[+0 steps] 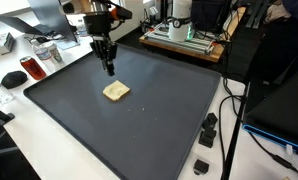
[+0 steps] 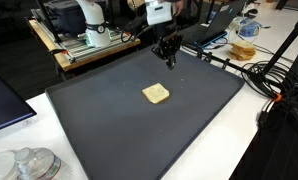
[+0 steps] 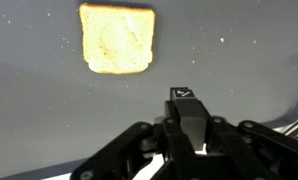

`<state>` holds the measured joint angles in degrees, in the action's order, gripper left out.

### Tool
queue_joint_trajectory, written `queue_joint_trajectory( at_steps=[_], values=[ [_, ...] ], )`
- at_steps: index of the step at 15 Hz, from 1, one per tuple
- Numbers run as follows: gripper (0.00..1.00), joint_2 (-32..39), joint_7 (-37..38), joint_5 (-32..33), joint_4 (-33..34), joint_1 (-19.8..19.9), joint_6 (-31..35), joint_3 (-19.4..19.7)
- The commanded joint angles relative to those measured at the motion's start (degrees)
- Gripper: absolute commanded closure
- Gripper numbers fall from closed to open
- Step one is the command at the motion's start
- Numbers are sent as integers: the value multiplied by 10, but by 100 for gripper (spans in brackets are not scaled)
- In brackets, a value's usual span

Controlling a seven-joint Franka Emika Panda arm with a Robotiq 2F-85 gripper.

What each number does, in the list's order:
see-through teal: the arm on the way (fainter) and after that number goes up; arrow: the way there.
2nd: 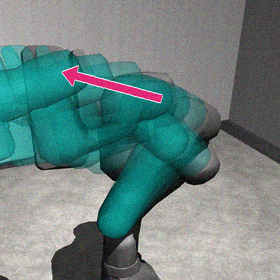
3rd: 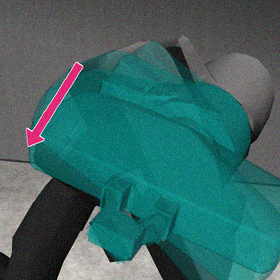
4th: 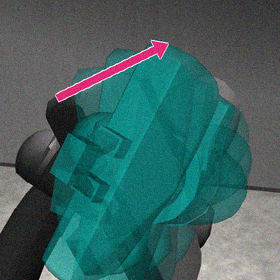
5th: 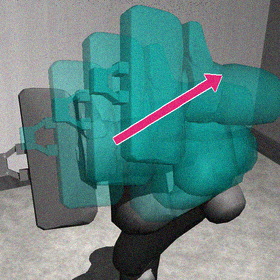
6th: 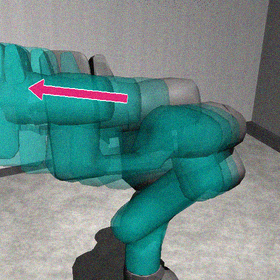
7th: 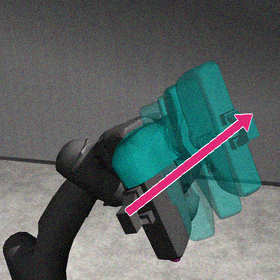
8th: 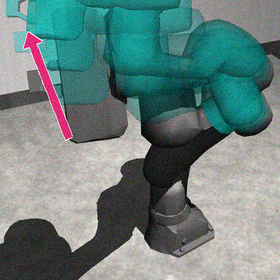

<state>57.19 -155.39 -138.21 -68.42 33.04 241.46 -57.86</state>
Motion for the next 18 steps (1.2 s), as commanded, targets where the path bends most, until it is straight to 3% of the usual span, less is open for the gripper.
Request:
queue_joint_trajectory(
  at_steps=[1, 2, 3, 6, 11, 18],
  values=[
    [95, 40, -33, -91, 124, -7, 21, 31],
    [95, 44, -14, -106, 141, -9, 21, 43],
    [95, 62, 37, -62, 120, 15, 19, 4],
    [95, 71, 102, -61, 149, 5, 19, 32],
    [95, 92, 210, -60, 139, 33, 18, 12],
    [95, 105, 323, -60, 167, 42, 18, 36]
  ],
)
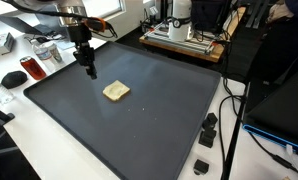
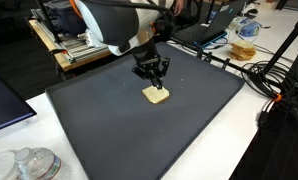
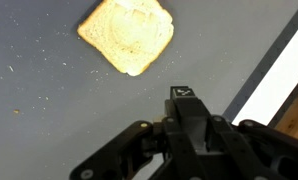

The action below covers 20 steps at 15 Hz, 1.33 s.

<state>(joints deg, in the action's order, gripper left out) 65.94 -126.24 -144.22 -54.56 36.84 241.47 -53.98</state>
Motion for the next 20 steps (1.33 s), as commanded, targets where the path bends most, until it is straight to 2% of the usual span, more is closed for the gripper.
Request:
queue_joint_trajectory(
  at_steps=[1, 6, 7, 8, 9, 14, 15, 20],
  values=[
    [95, 20, 41, 0, 30, 5, 18, 0],
    [95, 35, 69, 0, 36, -6, 20, 32],
    [95, 40, 70, 0, 34, -3, 20, 31],
    [95, 47, 59, 0, 29, 8, 19, 11],
    [78, 29, 64, 0, 9, 5, -2, 29],
    [78, 38, 64, 0, 9, 6, -2, 24],
    [95, 38, 64, 0, 9, 6, -2, 23],
    [95, 50, 77, 0, 31, -2, 21, 27]
  ],
)
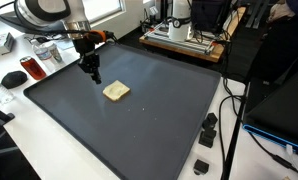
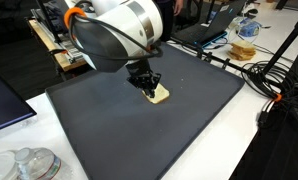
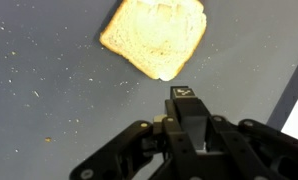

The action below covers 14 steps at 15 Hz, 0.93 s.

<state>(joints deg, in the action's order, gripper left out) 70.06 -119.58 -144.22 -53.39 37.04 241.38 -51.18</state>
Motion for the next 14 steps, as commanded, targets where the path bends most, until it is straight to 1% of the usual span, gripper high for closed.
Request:
queue_joint_trajectory(
  at_steps=[1, 3, 7, 9, 14],
  values=[
    [95, 9, 15, 0, 13, -1, 22, -3],
    [95, 6, 25, 0, -7, 8, 16, -4],
    [95, 19, 49, 0, -21, 8, 14, 8],
    [95, 31, 55, 0, -18, 9, 14, 9],
    [95, 43, 70, 0, -15, 23, 14, -4]
  ],
)
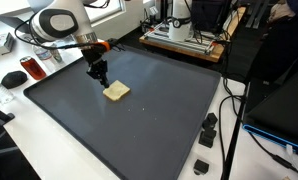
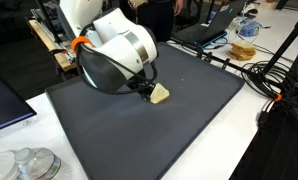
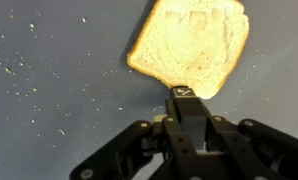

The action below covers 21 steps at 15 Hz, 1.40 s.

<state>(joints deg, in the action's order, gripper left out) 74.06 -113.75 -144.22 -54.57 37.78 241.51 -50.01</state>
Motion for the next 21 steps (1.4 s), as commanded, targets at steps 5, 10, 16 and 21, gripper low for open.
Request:
queue_joint_trajectory(
  at_steps=[5, 10, 16, 21],
  values=[
    [95, 3, 31, 0, 0, 30, 13, -25],
    [95, 8, 54, 0, -13, 58, 13, -47],
    [95, 26, 74, 0, -38, 92, 13, -81],
    [95, 46, 87, 0, -49, 117, 12, -108]
  ],
)
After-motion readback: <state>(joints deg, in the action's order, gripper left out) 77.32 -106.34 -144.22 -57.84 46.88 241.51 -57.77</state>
